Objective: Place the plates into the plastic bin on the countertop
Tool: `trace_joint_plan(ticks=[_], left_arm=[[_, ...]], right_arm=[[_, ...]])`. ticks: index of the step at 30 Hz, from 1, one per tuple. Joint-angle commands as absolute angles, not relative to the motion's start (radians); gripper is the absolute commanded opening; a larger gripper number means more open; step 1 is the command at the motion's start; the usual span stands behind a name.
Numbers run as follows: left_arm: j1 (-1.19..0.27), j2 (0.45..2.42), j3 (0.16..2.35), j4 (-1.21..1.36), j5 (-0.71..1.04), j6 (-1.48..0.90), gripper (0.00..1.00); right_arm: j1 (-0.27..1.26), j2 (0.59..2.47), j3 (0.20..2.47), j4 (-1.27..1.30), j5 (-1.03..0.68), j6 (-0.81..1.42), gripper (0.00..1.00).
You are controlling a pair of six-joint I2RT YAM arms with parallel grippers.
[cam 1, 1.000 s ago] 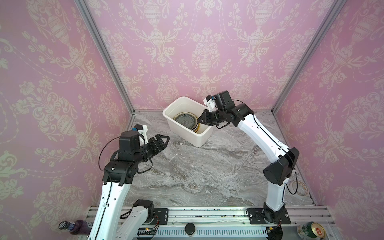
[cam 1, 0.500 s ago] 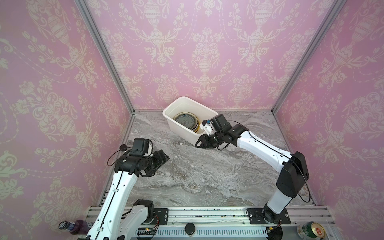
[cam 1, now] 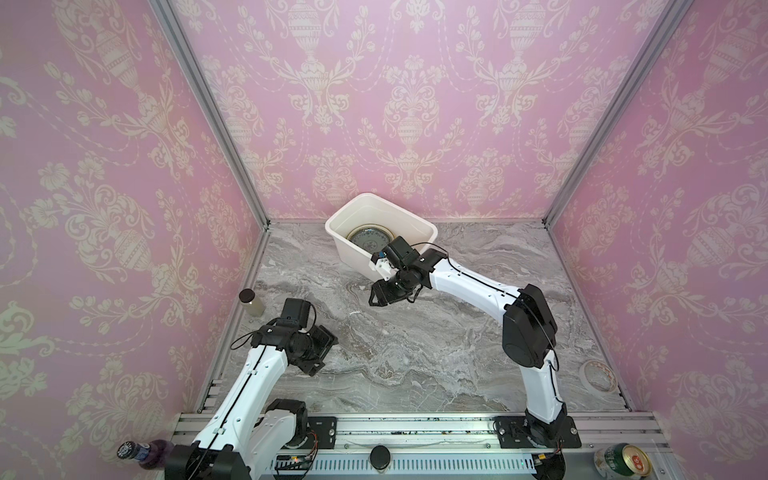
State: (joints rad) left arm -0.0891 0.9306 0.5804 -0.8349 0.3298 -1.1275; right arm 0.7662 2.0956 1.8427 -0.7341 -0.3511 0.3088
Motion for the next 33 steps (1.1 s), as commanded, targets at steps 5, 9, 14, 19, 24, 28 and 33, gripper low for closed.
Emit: trace_joint_plan(ticks=[5,9,14,19,24,28,33], left_arm=[[-0.095,0.932,0.490,-0.635,0.267,-1.366,0.66],[-0.097,0.999,0.495,-0.577,0.283,-1.364,0.64],[-0.107,1.074,0.514,-0.542,0.282,-1.354,0.59],[-0.117,1.131,0.520,-0.510,0.279,-1.361,0.53],[-0.126,1.175,0.546,-0.512,0.277,-1.345,0.45],[-0.130,1.205,0.560,-0.515,0.278,-1.336,0.40],[-0.134,1.240,0.575,-0.515,0.276,-1.327,0.33]], right_arm=[[0.789,2.200,1.958,-0.855,-0.303,0.219,0.57],[0.801,2.247,1.994,-0.854,-0.294,0.220,0.57],[0.809,2.301,2.056,-0.882,-0.250,0.204,0.60],[0.807,2.337,2.091,-0.891,-0.234,0.193,0.61],[0.808,2.370,2.106,-0.891,-0.255,0.182,0.61],[0.809,2.399,2.129,-0.899,-0.278,0.175,0.60],[0.809,2.424,2.138,-0.901,-0.292,0.169,0.58]])
